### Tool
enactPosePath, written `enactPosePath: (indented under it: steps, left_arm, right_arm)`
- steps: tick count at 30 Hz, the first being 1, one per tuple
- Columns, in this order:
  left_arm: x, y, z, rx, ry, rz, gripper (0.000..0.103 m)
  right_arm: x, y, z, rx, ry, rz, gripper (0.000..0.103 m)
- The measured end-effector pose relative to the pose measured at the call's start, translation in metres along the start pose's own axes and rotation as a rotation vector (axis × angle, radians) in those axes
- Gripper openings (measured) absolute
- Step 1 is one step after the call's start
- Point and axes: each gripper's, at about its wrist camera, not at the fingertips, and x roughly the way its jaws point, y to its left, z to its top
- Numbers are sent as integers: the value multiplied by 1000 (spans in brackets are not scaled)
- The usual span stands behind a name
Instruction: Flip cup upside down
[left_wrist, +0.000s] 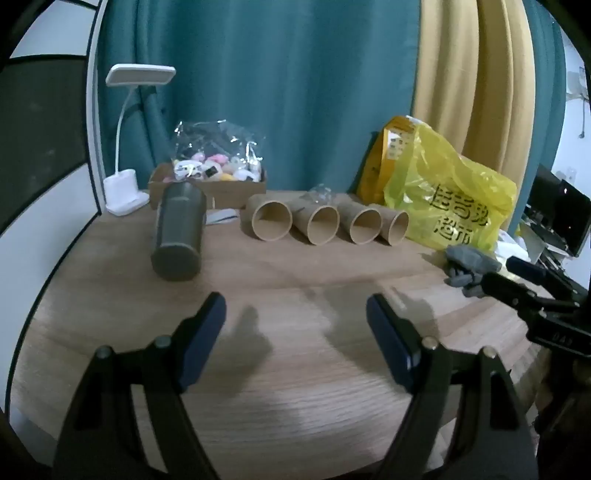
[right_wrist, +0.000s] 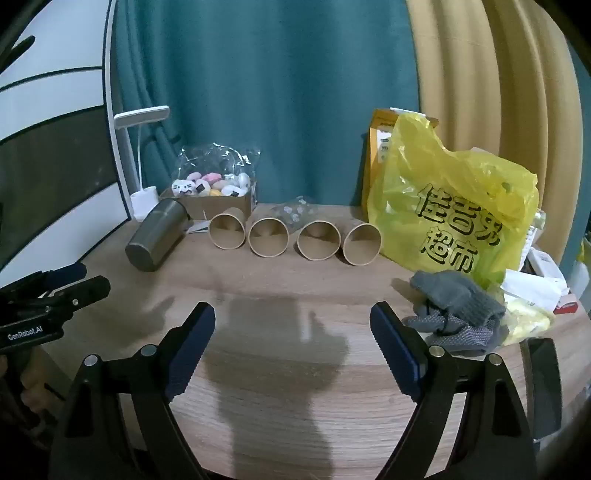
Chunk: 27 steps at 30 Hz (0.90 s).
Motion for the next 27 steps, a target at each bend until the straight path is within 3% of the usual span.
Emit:
enactPosePath:
  steps: [27]
  left_arm:
    - [-4, 3, 5, 2, -28, -19, 80]
  right_arm:
    - [3, -1, 3, -3, -14, -2, 88]
